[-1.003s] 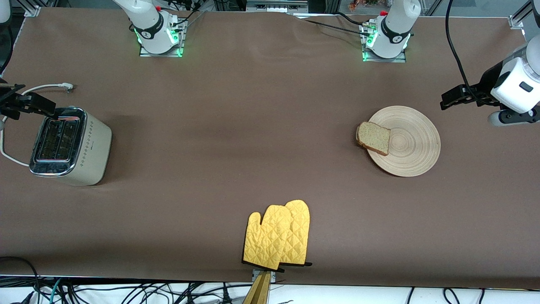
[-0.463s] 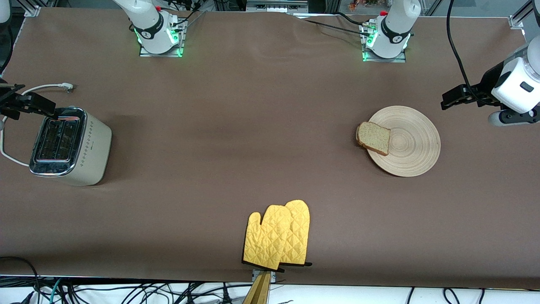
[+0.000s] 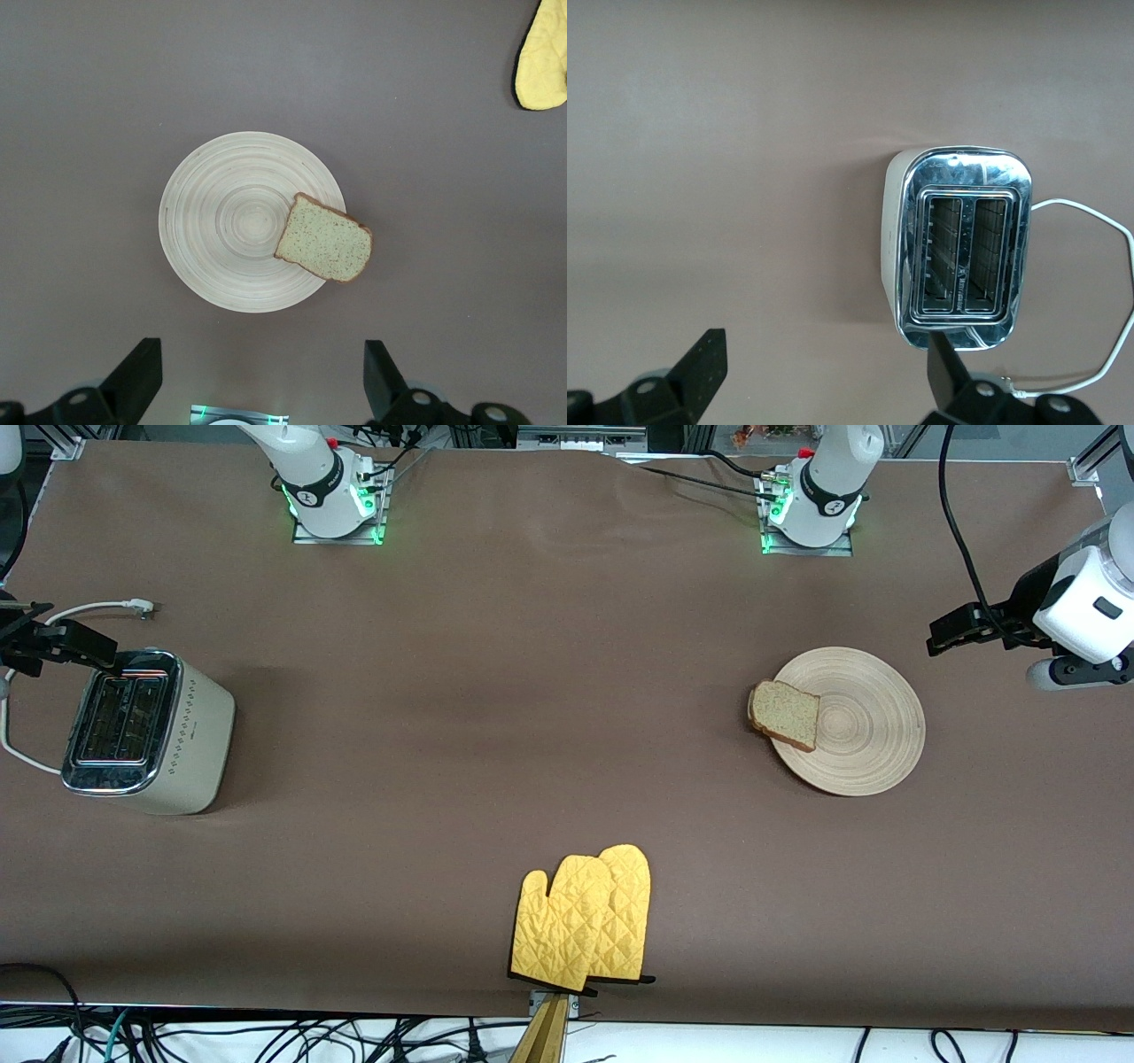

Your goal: Move plate and put bread in toaster

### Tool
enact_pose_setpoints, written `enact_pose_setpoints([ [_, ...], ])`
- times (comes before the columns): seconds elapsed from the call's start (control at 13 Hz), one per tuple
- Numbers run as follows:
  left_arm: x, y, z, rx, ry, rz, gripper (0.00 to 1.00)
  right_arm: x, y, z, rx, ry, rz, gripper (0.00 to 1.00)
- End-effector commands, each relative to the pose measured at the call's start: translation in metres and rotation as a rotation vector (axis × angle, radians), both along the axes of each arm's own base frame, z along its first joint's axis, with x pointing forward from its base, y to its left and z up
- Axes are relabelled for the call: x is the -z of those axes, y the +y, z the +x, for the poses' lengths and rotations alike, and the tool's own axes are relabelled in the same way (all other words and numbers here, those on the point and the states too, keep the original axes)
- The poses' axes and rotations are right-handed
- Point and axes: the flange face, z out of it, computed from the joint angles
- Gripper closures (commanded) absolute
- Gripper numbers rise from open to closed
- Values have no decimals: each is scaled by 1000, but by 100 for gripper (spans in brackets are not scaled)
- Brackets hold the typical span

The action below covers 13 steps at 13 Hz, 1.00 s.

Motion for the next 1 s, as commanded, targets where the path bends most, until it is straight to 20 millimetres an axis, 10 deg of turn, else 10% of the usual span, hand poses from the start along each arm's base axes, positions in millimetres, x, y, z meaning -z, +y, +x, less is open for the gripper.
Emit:
enact_pose_setpoints([
  [0.0,0,1,1,19,7,-24,0,-5,-1,3,12,-11,9,0],
  [0.93,1,6,2,15,10,-25,0,-4,-2,3,13,-9,8,0],
])
